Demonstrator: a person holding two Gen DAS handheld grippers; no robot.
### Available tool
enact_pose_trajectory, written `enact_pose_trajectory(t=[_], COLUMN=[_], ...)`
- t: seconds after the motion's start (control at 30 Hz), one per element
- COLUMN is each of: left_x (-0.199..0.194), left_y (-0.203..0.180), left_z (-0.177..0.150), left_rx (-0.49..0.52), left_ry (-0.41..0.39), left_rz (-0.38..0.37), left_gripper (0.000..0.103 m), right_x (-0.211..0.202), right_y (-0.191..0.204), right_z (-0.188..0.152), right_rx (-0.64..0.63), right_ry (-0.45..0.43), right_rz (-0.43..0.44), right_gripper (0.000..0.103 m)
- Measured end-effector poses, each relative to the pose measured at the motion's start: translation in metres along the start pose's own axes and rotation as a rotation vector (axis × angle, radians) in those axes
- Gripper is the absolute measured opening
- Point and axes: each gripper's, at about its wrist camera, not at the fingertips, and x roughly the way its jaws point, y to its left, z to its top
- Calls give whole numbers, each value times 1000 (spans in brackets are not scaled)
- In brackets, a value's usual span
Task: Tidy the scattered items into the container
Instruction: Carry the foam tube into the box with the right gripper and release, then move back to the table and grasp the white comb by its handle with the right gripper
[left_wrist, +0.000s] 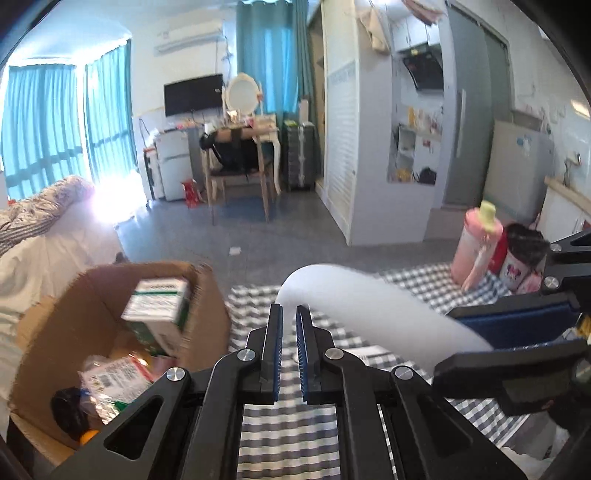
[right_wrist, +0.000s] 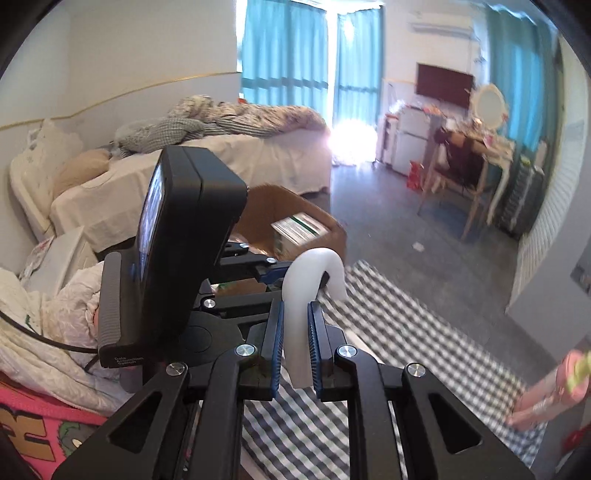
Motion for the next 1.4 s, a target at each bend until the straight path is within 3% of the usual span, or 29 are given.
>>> enact_pose_trajectory(t=[0.13,0.37,0.57,0.77,0.83,0.9,0.93,1.0,1.03,1.23,1.4], left_x=[-26,-68,-62,-35,-29,-25,-25,-26,-27,-37,-45], left_y=[33,103,152,175,179,179,178,174,173,167,142], left_z=[10,11,-16,-45,-52,-59,-60,-60,-60,-56,-45], left_rx=[-32,-108,-177,-229,-241,-247,-247,-241,-237,-221,-173], left_ry=[-52,-105,0,131,164,203,210,199,194,171,136], left_rz=[56,234,351,379,371,375,375,376,381,386,306], left_gripper=[8,8,8,10,20,55,62,86,91,93,93], right_x=[1,24,81,141,151,158,161,162,159,130,92], right_y=[29,73,96,97,93,84,81,76,74,61,24], right_z=[23,64,76,78,78,79,80,82,83,86,71], right_rx=[-79,-171,-159,-122,-104,-66,-44,-2,16,24,13], right_ry=[-43,-111,-40,76,89,96,95,84,66,-5,-16], right_rz=[28,116,182,141,123,100,95,91,86,79,27], right_gripper=[12,12,12,12,14,20,24,53,66,66,66])
